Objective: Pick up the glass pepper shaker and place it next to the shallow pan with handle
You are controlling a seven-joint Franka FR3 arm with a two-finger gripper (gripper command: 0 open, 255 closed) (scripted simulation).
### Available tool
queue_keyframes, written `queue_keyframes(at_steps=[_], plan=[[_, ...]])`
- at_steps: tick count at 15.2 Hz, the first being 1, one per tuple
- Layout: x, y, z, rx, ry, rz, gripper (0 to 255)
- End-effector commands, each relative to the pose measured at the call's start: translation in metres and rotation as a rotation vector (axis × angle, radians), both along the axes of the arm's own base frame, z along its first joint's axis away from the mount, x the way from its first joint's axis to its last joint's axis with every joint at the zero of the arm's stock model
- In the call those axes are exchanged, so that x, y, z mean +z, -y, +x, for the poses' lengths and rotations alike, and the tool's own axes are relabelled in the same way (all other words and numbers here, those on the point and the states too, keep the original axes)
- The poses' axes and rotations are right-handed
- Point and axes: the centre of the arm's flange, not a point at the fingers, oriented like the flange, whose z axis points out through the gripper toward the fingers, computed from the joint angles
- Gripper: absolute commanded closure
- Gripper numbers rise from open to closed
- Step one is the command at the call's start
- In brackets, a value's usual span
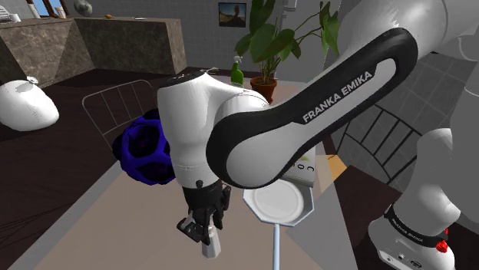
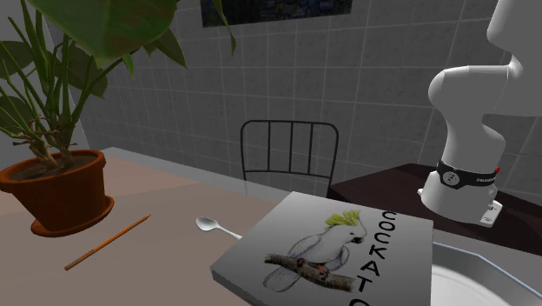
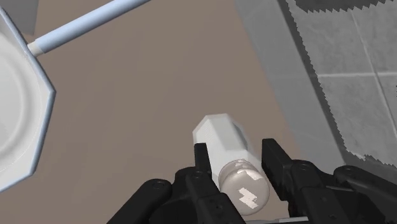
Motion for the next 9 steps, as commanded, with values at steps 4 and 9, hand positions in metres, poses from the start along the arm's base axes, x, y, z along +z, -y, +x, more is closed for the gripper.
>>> queue_keyframes(at_steps=[4, 9], plan=[[-0.027, 0.000, -0.001, 0.000, 0.000, 0.001, 255], [-0.053, 0.000, -0.001, 0.000, 0.000, 0.001, 255]])
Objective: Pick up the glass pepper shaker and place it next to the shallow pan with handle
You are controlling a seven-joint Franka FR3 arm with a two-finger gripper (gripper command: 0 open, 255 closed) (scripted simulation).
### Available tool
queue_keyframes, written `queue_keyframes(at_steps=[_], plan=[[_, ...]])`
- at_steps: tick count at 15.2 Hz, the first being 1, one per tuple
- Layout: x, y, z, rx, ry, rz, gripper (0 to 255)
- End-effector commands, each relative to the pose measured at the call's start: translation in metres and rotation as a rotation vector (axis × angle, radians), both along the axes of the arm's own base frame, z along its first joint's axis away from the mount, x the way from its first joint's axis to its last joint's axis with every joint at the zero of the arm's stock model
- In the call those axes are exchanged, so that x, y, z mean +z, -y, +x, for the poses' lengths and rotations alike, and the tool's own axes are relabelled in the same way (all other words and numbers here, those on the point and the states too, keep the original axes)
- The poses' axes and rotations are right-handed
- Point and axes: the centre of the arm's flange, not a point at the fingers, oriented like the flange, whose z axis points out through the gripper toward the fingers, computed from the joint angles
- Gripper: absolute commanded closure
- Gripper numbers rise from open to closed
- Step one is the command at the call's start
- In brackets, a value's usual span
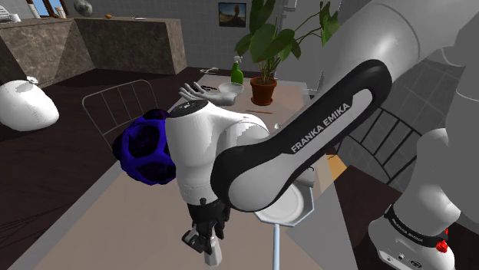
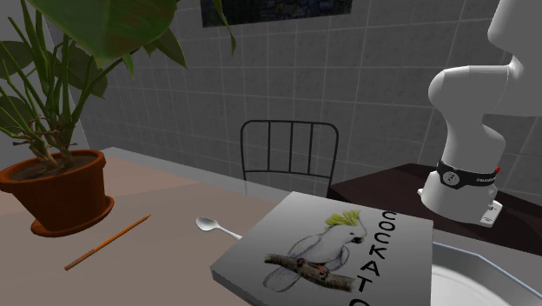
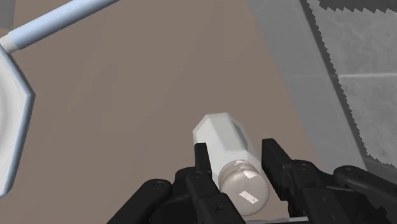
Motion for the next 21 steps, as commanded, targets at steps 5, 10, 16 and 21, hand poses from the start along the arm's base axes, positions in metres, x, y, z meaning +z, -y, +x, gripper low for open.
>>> queue_keyframes(at_steps=[5, 10, 16, 21], plan=[[-0.032, -0.001, 0.000, 0.000, 0.000, 0.000, 255], [-0.049, -0.001, 0.000, 0.000, 0.000, 0.000, 255], [-0.049, -0.001, 0.000, 0.000, 0.000, 0.000, 255], [-0.050, -0.001, 0.000, 0.000, 0.000, 0.000, 0]])
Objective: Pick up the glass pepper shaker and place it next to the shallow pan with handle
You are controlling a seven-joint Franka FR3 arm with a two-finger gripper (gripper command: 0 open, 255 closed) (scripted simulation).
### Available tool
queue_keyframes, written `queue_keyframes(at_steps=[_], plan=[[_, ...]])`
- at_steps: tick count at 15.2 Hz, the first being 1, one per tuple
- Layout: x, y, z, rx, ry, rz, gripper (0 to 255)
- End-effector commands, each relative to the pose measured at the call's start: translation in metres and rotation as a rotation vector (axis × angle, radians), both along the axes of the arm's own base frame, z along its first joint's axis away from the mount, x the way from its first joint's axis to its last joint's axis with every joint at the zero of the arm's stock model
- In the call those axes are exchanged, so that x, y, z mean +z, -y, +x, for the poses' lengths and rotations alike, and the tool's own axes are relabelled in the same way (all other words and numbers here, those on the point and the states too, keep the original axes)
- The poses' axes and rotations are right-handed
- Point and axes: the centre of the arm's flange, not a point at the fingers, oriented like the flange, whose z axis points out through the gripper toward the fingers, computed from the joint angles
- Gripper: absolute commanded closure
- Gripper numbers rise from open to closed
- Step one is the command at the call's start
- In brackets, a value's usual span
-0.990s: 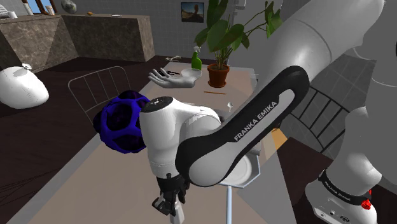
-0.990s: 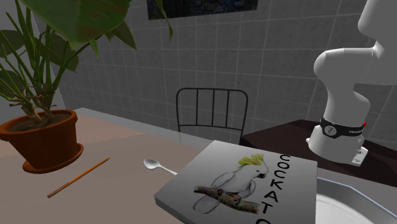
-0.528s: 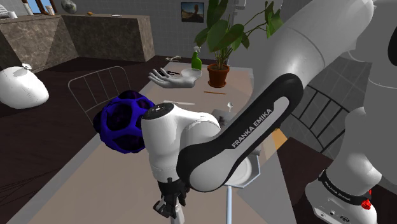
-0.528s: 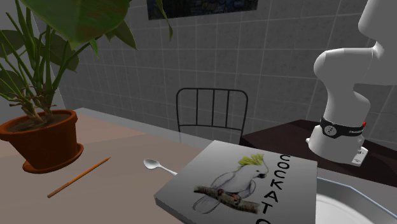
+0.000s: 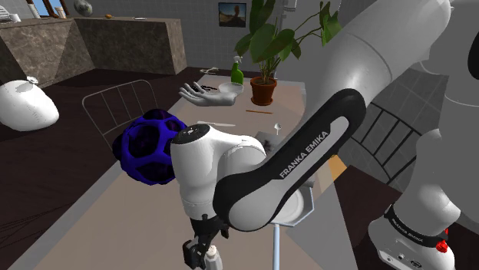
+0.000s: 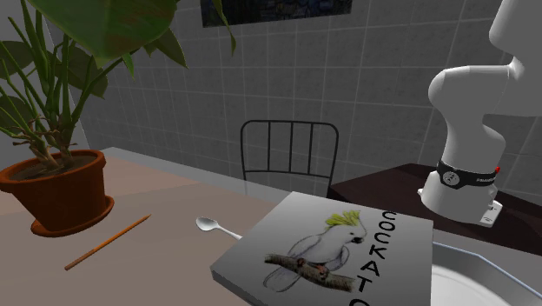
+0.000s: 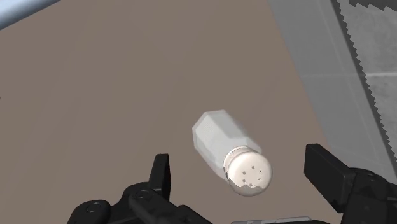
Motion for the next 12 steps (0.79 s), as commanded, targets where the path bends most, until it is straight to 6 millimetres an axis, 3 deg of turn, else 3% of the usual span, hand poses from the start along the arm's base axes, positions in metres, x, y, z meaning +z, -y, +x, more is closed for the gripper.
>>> queue_keyframes(at_steps=[1, 5, 12], plan=[[0.000, 0.000, 0.000, 0.000, 0.000, 0.000, 0], [0.049, 0.002, 0.008, 0.000, 0.000, 0.000, 0], [0.049, 0.002, 0.008, 0.000, 0.000, 0.000, 0]])
